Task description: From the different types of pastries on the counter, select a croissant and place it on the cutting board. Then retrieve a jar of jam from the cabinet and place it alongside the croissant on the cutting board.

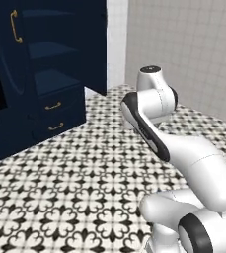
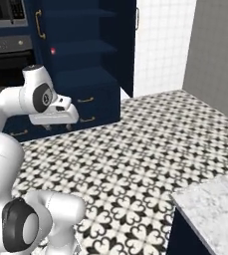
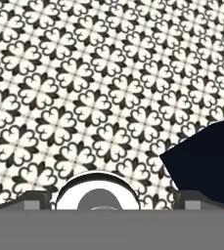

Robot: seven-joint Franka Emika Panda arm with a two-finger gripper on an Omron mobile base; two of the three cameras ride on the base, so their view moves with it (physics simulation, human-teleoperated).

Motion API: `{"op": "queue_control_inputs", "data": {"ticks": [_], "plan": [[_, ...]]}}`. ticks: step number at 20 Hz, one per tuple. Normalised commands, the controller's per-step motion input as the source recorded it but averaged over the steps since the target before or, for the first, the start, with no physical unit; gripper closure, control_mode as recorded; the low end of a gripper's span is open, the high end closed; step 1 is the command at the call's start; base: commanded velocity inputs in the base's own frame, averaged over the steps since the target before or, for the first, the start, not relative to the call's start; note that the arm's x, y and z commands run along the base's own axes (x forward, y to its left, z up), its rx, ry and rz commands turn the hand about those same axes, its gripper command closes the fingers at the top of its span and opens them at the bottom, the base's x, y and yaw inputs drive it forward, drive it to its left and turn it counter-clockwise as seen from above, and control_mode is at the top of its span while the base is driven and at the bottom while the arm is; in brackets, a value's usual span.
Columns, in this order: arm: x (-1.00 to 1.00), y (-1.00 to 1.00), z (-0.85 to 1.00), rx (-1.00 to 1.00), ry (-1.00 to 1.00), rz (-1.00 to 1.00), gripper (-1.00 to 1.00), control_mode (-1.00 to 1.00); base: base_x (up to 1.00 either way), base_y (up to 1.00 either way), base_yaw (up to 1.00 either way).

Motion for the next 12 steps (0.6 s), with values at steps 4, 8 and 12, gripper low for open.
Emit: {"op": "queue_control_inputs", "data": {"ticks": [4,8,12], "plan": [[0.00,0.00,0.00,0.00,0.00,0.00,-1.00,1.00,1.00,-0.02,0.12],[0.00,0.00,0.00,0.00,0.00,0.00,-1.00,1.00,1.00,-0.04,0.12],[0.00,0.00,0.00,0.00,0.00,0.00,-1.00,1.00,1.00,-0.35,0.14]]}}
